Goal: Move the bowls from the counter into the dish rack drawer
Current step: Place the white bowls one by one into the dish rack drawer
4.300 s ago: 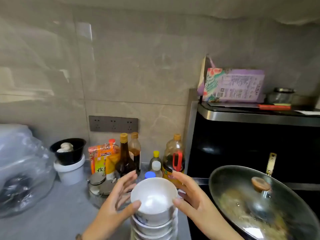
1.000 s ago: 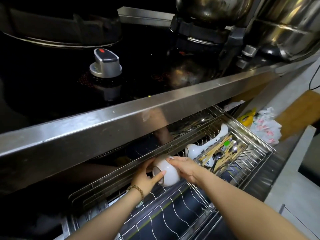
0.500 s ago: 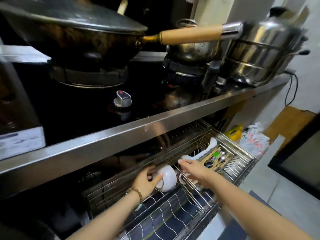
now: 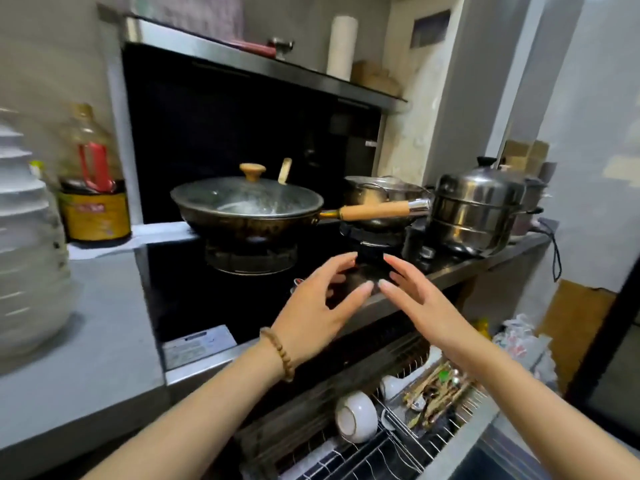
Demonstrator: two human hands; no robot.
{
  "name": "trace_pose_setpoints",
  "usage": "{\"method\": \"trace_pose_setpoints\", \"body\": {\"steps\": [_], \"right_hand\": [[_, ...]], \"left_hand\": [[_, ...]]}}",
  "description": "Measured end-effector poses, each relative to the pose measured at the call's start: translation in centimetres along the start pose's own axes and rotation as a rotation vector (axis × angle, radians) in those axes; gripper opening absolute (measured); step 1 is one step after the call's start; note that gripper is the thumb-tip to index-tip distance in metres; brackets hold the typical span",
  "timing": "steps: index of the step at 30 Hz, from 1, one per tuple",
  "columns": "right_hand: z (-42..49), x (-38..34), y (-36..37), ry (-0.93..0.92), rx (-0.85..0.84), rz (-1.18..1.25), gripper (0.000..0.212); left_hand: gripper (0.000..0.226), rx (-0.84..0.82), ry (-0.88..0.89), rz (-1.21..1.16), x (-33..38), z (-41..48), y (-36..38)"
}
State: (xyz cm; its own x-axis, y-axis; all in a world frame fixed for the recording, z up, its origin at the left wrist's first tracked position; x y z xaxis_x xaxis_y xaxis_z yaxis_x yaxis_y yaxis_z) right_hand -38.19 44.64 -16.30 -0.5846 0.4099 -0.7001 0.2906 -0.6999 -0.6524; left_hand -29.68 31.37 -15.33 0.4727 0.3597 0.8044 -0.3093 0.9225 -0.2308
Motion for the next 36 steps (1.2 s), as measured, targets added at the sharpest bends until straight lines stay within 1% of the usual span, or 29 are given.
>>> {"method": "trace_pose_setpoints", "body": {"steps": [3,5,8,10,13,15,18,19,21,23,24,26,30,31,36], "right_hand": [[1.6,-7.6,0.8,-0.174,-0.003,-0.015,0.075],[2.7,-12.3,2.2,-0.269,-0.022,0.003,0.075],[4.4,-18.3,4.7,-0.350,-0.057,0.047,0.071],[5.4,-21.8,6.6,-0.412,-0.083,0.066,0.073],[6.8,-26.4,9.5,-0.467,-0.115,0.080,0.074],[7.7,-29.0,11.4,-0.502,-0.149,0.095,0.075],[8.9,-32.3,14.2,-0.544,-0.198,0.113,0.084],[9.3,-33.3,15.1,-0.554,-0.211,0.108,0.084],[10.2,-34.8,16.8,-0.573,-0.245,0.109,0.074],[10.9,-36.0,18.2,-0.589,-0.278,0.115,0.060],[11.3,-36.4,18.8,-0.593,-0.287,0.120,0.057],[12.0,-37.1,19.8,-0.589,-0.295,0.132,0.054],[12.6,-38.4,20.8,-0.622,-0.297,0.189,0.023],[12.6,-38.6,21.0,-0.641,-0.299,0.201,0.019],[13.6,-39.1,21.5,-0.663,-0.224,0.137,0.012]], "left_hand": [[0.076,0.070,0.180,0.284,6.8,0.0,-6.9],[0.079,0.125,0.250,0.458,10.3,-0.6,-11.4],[0.082,0.226,0.278,0.653,14.1,-2.0,-17.9],[0.081,0.295,0.289,0.756,16.0,-3.2,-21.9],[0.082,0.370,0.253,0.845,17.6,-5.0,-27.5],[0.085,0.404,0.179,0.856,17.8,-6.1,-30.9],[0.091,0.439,0.053,0.861,16.8,-7.5,-35.2],[0.093,0.456,-0.005,0.844,16.2,-7.9,-36.4],[0.095,0.494,-0.117,0.782,14.6,-8.5,-38.5],[0.097,0.526,-0.183,0.706,13.3,-8.8,-40.0],[0.097,0.538,-0.202,0.660,12.8,-8.8,-40.6],[0.093,0.564,-0.215,0.569,12.1,-8.9,-41.3],[0.075,0.600,-0.193,0.459,11.3,-8.8,-42.3],[0.069,0.603,-0.185,0.443,11.2,-8.7,-42.4],[0.052,0.636,-0.119,0.422,11.8,-8.4,-42.9]]}}
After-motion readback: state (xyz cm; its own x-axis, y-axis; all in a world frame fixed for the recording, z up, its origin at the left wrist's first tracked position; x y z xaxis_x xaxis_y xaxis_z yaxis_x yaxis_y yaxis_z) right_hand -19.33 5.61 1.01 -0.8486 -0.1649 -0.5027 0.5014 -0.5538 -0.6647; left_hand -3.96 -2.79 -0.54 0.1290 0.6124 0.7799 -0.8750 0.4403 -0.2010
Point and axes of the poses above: each hand's wrist, its own z-axis towards the middle knuckle, its own y-axis out of the palm, x = y × z, the point moved 8 cm from there along z, towards the middle knuckle, and after that the axes turned 15 degrees about -z, right-handed, at the moved point
